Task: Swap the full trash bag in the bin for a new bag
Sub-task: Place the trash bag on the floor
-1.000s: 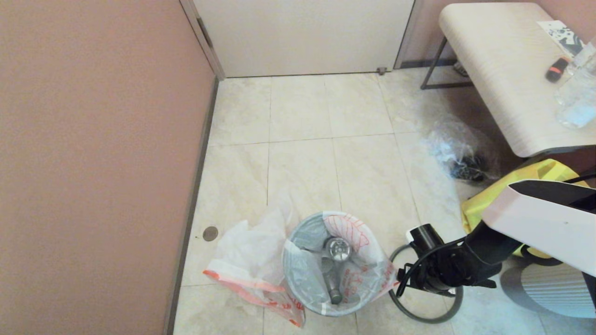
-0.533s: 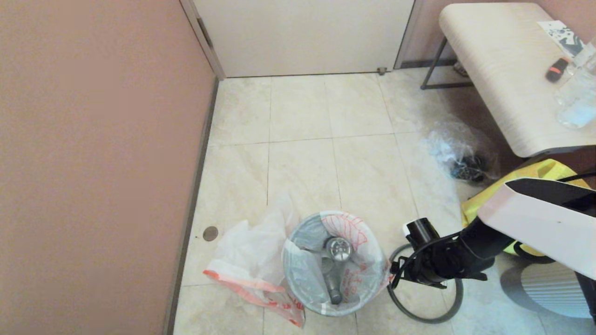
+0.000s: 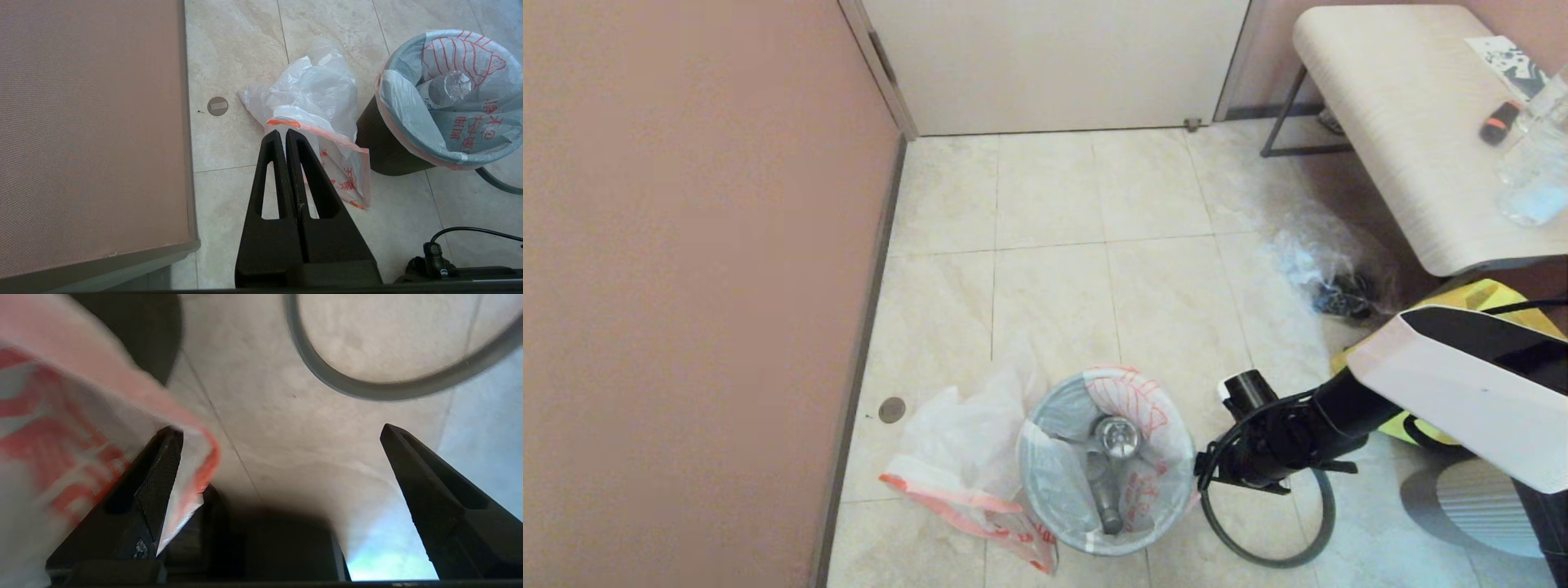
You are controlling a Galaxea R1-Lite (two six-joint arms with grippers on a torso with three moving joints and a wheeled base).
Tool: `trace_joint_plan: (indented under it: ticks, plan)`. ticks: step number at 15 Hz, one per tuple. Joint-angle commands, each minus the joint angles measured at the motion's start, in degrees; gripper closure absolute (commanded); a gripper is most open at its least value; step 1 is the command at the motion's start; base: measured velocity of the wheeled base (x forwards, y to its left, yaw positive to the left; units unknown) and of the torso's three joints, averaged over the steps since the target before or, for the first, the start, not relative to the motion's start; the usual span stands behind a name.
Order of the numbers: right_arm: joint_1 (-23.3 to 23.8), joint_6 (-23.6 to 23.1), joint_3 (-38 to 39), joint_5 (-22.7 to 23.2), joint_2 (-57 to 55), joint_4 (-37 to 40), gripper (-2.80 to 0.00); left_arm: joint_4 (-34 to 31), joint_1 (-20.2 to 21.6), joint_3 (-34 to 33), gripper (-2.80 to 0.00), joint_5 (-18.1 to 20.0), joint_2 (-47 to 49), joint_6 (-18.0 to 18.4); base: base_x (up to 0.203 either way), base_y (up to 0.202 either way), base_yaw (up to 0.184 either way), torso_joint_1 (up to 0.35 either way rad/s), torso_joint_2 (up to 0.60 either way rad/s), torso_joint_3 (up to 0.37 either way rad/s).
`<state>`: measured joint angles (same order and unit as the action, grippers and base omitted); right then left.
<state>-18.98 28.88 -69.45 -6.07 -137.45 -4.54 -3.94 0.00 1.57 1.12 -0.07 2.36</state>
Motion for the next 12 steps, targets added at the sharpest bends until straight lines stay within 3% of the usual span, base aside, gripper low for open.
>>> trace_joint_plan:
  ticks: [1, 3, 12]
  plan:
    - [0.17, 0.12, -0.87, -0.18, -1.16, 0.23, -2.8, -0.02, 0.0, 0.01, 0.0, 0.02, 0.07, 0.01, 0.0, 0.0, 0.0, 0.0, 0.0, 0.0]
    - [0.6, -0.1, -1.45, -2.72, -2.3, 0.57, -2.8, -0.02, 0.0, 0.01, 0.0, 0.02, 0.04, 0.01, 0.0, 0.0, 0.0, 0.0, 0.0, 0.0]
    - [0.26, -0.31, -6.15, -3.24, -3.11, 4.7, -2.8, -0.02, 0.0, 0.01, 0.0, 0.02, 0.01, 0.01, 0.0, 0.0, 0.0, 0.0, 0.0, 0.0]
